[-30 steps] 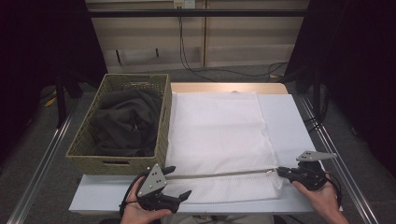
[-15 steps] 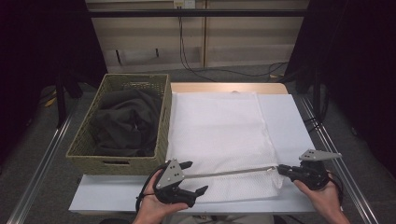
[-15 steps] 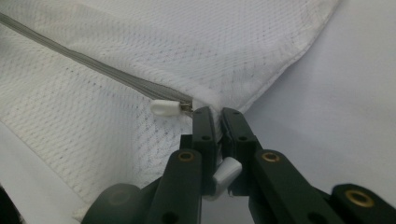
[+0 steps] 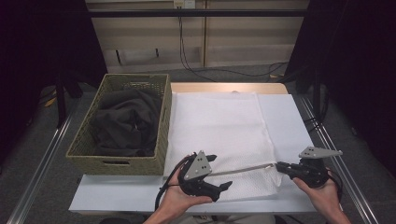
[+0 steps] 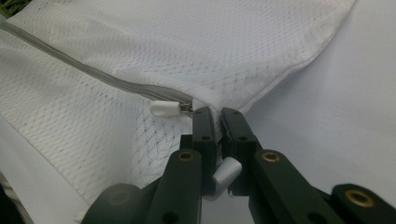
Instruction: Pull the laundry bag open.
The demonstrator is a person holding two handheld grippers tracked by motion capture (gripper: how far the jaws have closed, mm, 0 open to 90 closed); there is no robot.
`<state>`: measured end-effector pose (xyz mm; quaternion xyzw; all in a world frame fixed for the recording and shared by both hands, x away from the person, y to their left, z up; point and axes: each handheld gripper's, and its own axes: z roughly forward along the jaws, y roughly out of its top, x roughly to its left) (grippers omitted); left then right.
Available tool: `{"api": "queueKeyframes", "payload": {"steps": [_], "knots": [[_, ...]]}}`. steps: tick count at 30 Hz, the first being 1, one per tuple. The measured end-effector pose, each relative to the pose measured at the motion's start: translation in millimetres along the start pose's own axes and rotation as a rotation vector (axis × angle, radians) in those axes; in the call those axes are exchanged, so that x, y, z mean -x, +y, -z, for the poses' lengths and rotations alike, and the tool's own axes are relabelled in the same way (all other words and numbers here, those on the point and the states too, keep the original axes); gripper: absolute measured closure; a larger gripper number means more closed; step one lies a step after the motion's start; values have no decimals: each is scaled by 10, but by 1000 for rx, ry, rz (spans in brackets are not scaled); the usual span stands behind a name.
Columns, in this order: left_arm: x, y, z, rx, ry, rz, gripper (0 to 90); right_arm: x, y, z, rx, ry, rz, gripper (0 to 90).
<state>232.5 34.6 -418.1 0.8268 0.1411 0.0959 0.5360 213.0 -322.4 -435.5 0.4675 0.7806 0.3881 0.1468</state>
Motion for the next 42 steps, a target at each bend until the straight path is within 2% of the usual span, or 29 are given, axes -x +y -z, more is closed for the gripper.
{"api": "queueKeyframes", "payload": {"steps": [2,3,6,10,14,16,18,19,21,22,24,26,28,29,31,32,35,36,37,38,39,41,42], "knots": [[-11,34,-41,17,-1,20,124,-3,16,10,2,-1,-5,853],[-18,42,-64,17,-8,15,136,3,56,23,10,0,-1,853],[-53,24,-160,2,-3,21,122,16,117,16,11,4,10,853],[-84,22,-191,-19,7,18,127,13,187,-54,-2,10,21,852],[-95,15,-270,-9,2,37,154,-12,235,-93,0,12,29,853],[-92,31,-312,-32,-24,12,154,-22,256,-112,10,16,31,853],[-99,57,-360,-20,-31,10,179,-37,260,-135,12,16,25,853],[-103,71,-398,-4,-33,17,179,-35,263,-146,12,19,37,853],[-117,93,-452,-13,-33,2,200,-47,274,-143,15,17,30,853],[-111,95,-479,-4,-39,6,215,-52,284,-136,25,18,32,853],[-99,98,-533,0,-44,-15,224,-74,285,-137,23,19,40,853],[-115,94,-611,6,-53,-5,257,-88,278,-156,18,15,59,852],[-114,96,-637,5,-54,7,289,-96,274,-164,14,21,56,852],[-116,98,-663,4,-58,-4,289,-98,269,-170,11,21,64,853],[-90,99,-710,3,-48,4,275,-107,261,-175,11,18,65,852],[-80,102,-759,-2,-65,11,273,-109,253,-170,10,16,62,852],[-68,98,-814,-14,-80,2,310,-111,250,-168,10,17,62,852],[-59,91,-844,-10,-96,2,355,-115,250,-167,8,20,63,852],[-58,94,-863,-23,-94,-10,412,-120,250,-167,6,16,60,853],[-57,99,-884,-12,-100,-5,504,-124,249,-177,7,14,66,852],[-53,123,-905,-31,-104,-14,545,-124,248,-181,6,14,67,852],[-50,123,-928,-19,-116,-6,579,-123,247,-181,5,16,67,852],[-50,129,-939,-28,-117,-2,617,-124,246,-180,4,16,67,852]]}}
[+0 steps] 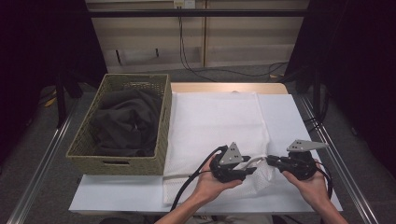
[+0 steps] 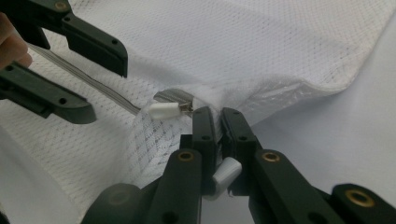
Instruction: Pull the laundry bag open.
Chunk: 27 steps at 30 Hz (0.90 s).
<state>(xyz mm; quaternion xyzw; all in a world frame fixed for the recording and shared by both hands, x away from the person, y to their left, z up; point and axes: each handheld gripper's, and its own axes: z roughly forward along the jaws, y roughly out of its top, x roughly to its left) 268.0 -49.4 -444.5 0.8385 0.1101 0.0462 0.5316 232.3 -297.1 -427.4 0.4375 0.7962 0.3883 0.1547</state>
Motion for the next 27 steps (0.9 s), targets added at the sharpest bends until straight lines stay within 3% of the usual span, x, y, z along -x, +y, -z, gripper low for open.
{"api": "queueKeyframes", "payload": {"steps": [4,8,10,11,19,27], "knots": [[16,-2,-87,-21,-35,10,725,-21,-13,21,3,1,19,852],[-1,-21,-168,-15,-70,46,715,-39,-15,29,2,-3,20,853],[-7,-35,-194,-36,-46,22,731,-43,-16,35,2,-6,31,853],[-14,-45,-204,-37,-48,37,732,-43,-20,39,1,-4,35,852],[-80,-73,-242,-63,-50,38,770,-64,-23,43,8,8,58,853],[-122,-87,-292,-60,-77,76,814,-66,-28,43,10,22,62,854]]}}
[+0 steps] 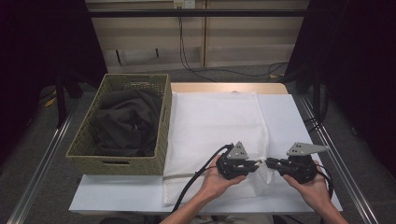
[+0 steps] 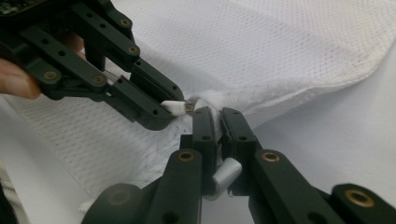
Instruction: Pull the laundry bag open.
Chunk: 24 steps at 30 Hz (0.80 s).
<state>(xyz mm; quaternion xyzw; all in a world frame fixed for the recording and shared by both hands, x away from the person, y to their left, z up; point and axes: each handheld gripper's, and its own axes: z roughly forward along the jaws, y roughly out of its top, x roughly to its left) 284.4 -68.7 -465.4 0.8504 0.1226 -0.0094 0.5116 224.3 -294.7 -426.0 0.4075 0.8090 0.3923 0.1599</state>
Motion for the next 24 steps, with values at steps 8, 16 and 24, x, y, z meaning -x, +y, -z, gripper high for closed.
{"api": "queueKeyframes", "payload": {"steps": [8,16,24], "knots": [[10,21,-54,-17,-14,9,827,-11,-7,-1,0,19,10,856],[-18,7,-112,-45,-13,17,846,-18,-26,6,7,65,6,858],[-14,-1,-89,-62,-33,31,869,10,-61,-2,5,85,-30,777]]}}
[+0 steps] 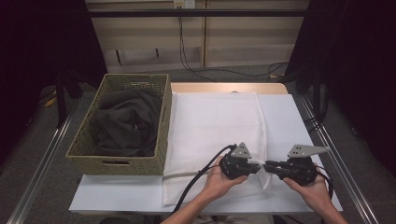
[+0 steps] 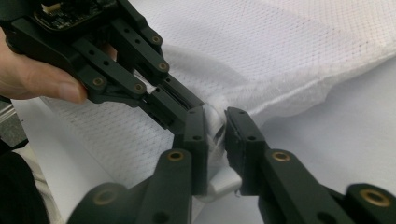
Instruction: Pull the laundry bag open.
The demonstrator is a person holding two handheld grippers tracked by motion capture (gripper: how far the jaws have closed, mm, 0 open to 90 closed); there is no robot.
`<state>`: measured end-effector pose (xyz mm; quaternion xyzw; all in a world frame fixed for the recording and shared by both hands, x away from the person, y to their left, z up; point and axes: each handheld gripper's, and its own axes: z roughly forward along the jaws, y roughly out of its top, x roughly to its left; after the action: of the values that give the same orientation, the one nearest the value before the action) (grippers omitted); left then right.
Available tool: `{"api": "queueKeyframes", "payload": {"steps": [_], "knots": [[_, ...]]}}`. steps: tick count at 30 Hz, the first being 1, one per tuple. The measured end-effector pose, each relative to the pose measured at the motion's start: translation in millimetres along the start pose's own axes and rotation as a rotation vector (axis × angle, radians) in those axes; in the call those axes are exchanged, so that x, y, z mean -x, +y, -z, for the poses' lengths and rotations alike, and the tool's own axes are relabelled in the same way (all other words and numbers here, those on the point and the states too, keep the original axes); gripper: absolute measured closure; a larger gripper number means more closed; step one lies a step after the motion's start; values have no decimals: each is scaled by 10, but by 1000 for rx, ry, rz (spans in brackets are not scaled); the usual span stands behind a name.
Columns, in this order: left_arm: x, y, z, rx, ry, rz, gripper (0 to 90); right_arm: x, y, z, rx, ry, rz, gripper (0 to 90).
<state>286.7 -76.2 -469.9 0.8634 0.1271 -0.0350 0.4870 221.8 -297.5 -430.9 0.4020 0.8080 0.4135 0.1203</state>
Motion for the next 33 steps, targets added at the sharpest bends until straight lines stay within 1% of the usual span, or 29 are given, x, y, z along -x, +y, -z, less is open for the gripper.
{"api": "queueKeyframes", "payload": {"steps": [1,2,3,4,6,7,9,10,11,12,13,14,15,17,18,19,20,22,23,25,26,28,29,32,33], "knots": [[0,0,0,0,0,0,869,6,-10,6,4,2,-14,745],[-2,-1,7,13,-4,4,869,6,-10,6,4,2,-14,745],[2,1,15,23,-2,12,869,21,-22,13,8,11,-26,699],[-3,8,35,16,3,7,869,29,-34,17,14,13,-38,668],[-11,12,50,31,0,11,868,44,-56,28,17,41,-62,638],[-10,12,50,45,-11,14,868,54,-64,27,22,60,-72,624],[7,18,59,32,-6,4,868,67,-67,24,25,97,-101,632],[9,18,66,24,-4,-5,868,84,-60,12,36,133,-107,640],[13,18,63,28,-9,-4,868,84,-60,12,36,133,-107,640],[11,18,61,23,-8,-11,868,89,-43,-10,34,146,-111,697],[14,14,57,16,-7,-14,868,89,-43,-10,34,146,-111,697],[16,9,51,6,-12,-17,868,89,-35,-23,35,152,-111,724],[24,0,38,2,-14,-20,868,105,-24,-42,38,161,-115,728],[28,-8,24,0,-21,-25,868,115,-20,-50,41,162,-120,740],[27,-7,24,-6,-19,-26,868,117,-15,-62,40,164,-113,769],[27,-10,17,2,-23,-26,868,119,-10,-67,39,160,-112,788],[28,-11,16,-2,-23,-26,867,123,-6,-71,39,156,-120,814],[25,-13,28,-13,-22,-24,866,115,4,-74,34,155,-107,852],[24,-18,21,0,-28,-18,864,106,4,-72,32,156,-108,856],[16,-20,13,15,-25,0,855,100,3,-66,32,163,-110,858],[24,-14,10,10,-18,7,847,98,-1,-57,37,179,-120,862],[31,-14,-3,14,-25,13,845,98,-1,-54,39,186,-122,863],[31,-15,-10,14,-28,16,847,90,0,-52,39,182,-122,863],[37,-19,-10,2,-28,-1,861,74,-3,-60,35,173,-112,862],[41,-21,-11,7,-32,-2,864,74,-3,-60,32,175,-110,861]]}}
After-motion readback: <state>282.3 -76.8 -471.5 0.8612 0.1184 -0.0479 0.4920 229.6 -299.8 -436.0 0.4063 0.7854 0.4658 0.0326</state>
